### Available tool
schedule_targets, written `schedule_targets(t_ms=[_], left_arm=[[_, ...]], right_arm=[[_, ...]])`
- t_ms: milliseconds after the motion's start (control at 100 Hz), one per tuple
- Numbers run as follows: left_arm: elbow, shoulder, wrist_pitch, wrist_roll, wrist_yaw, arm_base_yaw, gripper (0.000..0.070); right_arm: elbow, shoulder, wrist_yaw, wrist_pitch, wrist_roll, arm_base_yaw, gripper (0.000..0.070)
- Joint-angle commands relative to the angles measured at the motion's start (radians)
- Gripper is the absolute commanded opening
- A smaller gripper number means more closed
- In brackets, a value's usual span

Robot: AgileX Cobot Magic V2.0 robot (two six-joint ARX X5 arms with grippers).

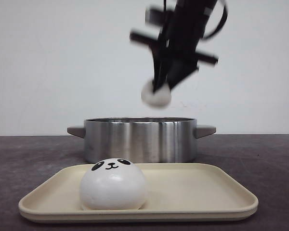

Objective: Steam buns
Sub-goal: 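Carry the bun into the steamer, open the right gripper, withdraw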

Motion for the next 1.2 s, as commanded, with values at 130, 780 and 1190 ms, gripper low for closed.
schedule_targets(t_ms=[130, 780, 1190], left_arm=[[0.025, 0.013, -0.002, 0.014, -0.003, -0.006, 0.0602], [0.023, 0.132, -0.144, 0.013, -0.001, -0.006, 0.0598], [-0.254, 0.162, -0.235, -0.061, 0.100, -0.102, 0.0598]], right_arm=[[0.015, 0.105, -0.014, 0.006, -0.015, -0.013, 0.0008], [0.031, 0.108, -0.021, -0.050, -0.024, -0.019, 0.0409], [0.049, -0.259, -0.025, -0.068, -0.068, 0.018, 0.0013]])
